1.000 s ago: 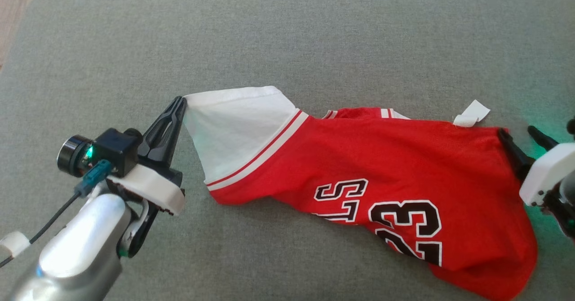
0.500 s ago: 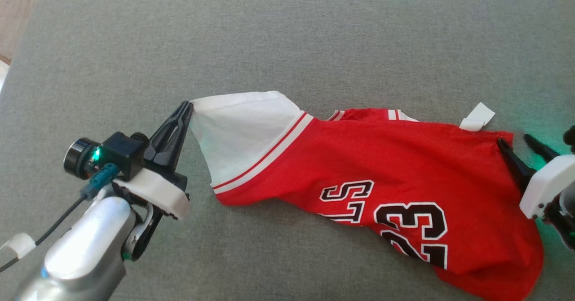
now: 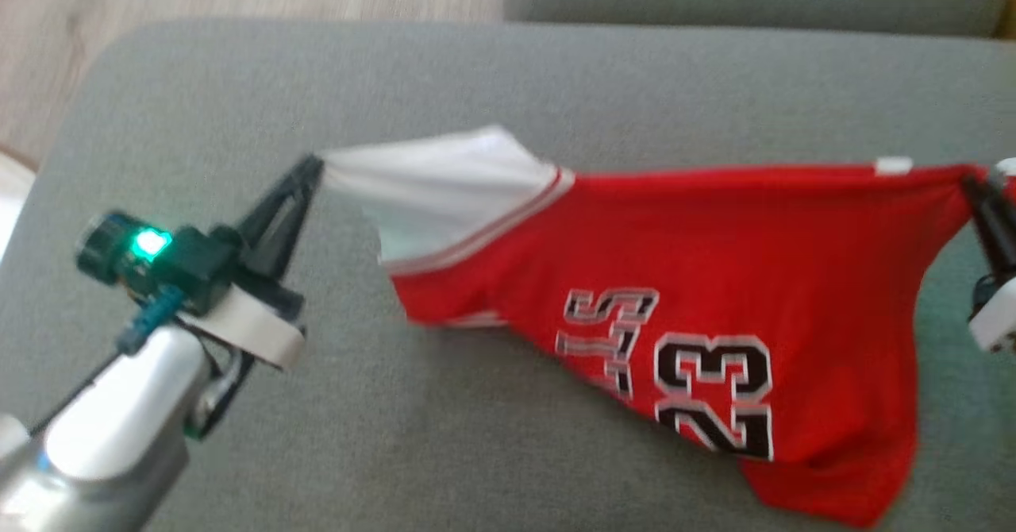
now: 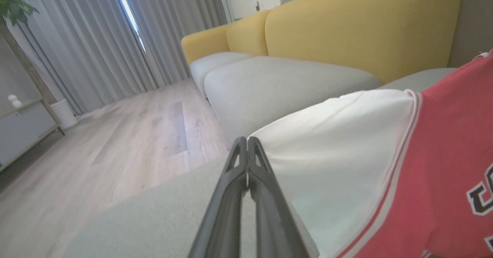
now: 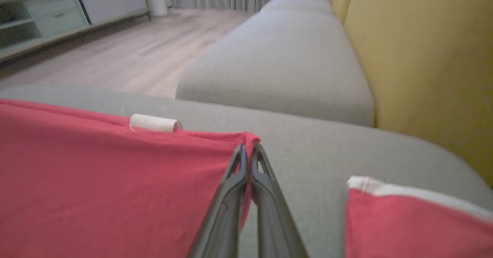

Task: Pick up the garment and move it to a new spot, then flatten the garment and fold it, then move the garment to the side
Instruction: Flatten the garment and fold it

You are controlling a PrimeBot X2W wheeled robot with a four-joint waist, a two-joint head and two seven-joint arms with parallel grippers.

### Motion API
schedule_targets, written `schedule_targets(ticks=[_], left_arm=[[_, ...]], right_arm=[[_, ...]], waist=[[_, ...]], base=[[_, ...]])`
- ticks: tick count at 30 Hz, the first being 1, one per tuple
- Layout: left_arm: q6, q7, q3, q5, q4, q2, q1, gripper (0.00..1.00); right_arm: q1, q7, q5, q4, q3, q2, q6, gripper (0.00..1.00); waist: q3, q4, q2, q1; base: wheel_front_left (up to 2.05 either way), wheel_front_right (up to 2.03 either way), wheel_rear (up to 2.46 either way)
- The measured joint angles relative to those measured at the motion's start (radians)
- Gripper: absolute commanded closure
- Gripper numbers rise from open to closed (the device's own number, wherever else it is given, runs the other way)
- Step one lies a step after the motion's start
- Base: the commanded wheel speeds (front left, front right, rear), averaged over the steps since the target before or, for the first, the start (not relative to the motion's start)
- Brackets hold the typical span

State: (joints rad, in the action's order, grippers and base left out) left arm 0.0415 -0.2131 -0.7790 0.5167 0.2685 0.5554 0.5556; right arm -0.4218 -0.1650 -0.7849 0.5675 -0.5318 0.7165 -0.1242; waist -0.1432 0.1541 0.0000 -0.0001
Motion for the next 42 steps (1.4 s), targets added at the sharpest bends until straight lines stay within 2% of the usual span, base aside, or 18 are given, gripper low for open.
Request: schedule_targets(ticks=[9,15,20,24,29,36,42], left_arm=[[0.033,-0.007,0.061,0.000,-0.091,0.071,0.052,1.00],[0.064,0.022,0.082,-0.037,-0.217,0.147,0.080,1.00],[0.065,0.074,0.122,-0.052,-0.317,0.222,0.150,1.00],[0.050,0.115,0.145,-0.063,-0.353,0.250,0.250,1.00],[-0.011,0.123,0.146,-0.078,-0.305,0.217,0.409,1.00],[-0.108,0.123,0.096,-0.102,-0.056,0.093,0.611,1.00],[-0.131,0.076,0.073,-0.153,0.198,-0.012,0.812,1.00]], right_arm=[[-0.020,-0.028,0.091,-0.168,0.140,0.048,0.000,1.00],[-0.006,0.044,0.142,-0.344,0.269,0.070,0.000,1.00],[0.006,0.114,0.193,-0.495,0.368,0.075,0.000,1.00],[-0.014,0.161,0.226,-0.574,0.412,0.078,0.000,1.00],[-0.114,0.194,0.242,-0.567,0.391,0.078,0.000,1.00],[-0.344,0.200,0.231,-0.422,0.282,0.058,0.000,1.00],[-0.582,0.128,0.234,-0.250,0.173,0.014,0.000,1.00]], waist=[[0.136,-0.063,0.0000,-0.0001],[0.189,-0.117,0.0000,-0.0001],[0.210,-0.152,0.0000,-0.0002],[0.204,-0.161,0.0000,-0.0001],[0.170,-0.155,0.0000,0.0000],[0.062,-0.138,0.0000,0.0003],[-0.083,-0.119,0.0000,0.0006]], base=[[0.00,0.00,0.00],[0.00,0.00,0.00],[0.00,0.00,0.00],[0.00,0.00,0.00],[0.00,0.00,0.00],[0.00,0.00,0.00],[0.00,0.00,0.00]])
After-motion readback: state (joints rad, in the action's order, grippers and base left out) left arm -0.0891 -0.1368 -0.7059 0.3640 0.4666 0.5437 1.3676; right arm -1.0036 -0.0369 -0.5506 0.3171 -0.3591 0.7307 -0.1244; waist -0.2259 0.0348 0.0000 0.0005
